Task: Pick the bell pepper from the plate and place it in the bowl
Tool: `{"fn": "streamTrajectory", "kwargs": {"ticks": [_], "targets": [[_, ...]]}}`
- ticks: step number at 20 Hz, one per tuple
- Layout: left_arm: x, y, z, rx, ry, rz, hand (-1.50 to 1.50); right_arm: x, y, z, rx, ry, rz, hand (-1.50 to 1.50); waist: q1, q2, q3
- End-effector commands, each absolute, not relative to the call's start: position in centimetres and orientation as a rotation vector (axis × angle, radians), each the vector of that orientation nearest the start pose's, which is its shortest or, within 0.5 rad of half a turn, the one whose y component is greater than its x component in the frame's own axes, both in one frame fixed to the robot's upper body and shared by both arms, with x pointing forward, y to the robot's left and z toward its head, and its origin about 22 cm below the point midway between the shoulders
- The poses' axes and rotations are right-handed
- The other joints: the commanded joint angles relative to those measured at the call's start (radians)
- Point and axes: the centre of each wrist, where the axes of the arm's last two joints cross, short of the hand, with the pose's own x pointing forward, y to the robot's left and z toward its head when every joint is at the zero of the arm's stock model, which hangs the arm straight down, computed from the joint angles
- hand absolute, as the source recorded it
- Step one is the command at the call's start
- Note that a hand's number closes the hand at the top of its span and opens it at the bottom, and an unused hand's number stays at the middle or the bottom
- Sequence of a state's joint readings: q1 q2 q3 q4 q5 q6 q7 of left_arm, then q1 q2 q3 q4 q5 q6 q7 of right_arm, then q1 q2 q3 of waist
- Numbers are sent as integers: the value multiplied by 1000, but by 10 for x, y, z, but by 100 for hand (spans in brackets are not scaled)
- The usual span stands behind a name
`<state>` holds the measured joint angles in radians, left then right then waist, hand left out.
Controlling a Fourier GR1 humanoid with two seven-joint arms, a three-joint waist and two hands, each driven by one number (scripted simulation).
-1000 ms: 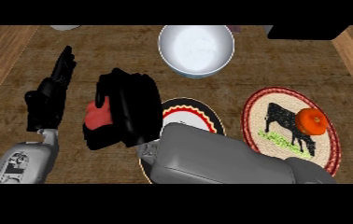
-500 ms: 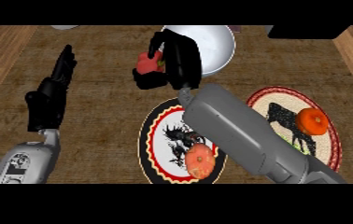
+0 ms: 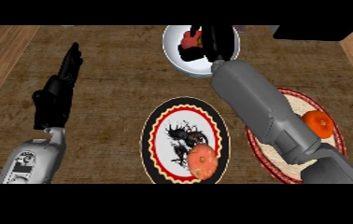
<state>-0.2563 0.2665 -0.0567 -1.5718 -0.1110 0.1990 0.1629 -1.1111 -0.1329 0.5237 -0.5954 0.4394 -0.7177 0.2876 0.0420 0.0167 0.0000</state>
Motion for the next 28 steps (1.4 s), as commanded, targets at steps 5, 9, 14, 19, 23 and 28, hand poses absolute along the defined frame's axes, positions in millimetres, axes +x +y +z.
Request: {"fn": "streamTrajectory", "kwargs": {"ticks": [5,9,14,19,23,28], "targets": [[303,243,81,359,-1678,-197,0,446,-128,81,-990,-1701,523,150,22,14,2],[297,240,78,311,-1704,-234,0,449,-139,76,-870,-1592,511,-150,56,26,2],[305,224,88,299,-1724,-228,0,449,-139,74,-706,-1688,469,-150,60,33,4],[302,227,88,309,-1710,-231,0,455,-148,86,-640,-1796,336,-150,55,25,3],[302,240,81,337,-1690,-204,0,453,-181,72,-583,-1809,284,-150,30,16,2],[290,245,81,336,-1663,-199,0,452,-206,68,-445,-1803,218,-150,14,2,2]]}}
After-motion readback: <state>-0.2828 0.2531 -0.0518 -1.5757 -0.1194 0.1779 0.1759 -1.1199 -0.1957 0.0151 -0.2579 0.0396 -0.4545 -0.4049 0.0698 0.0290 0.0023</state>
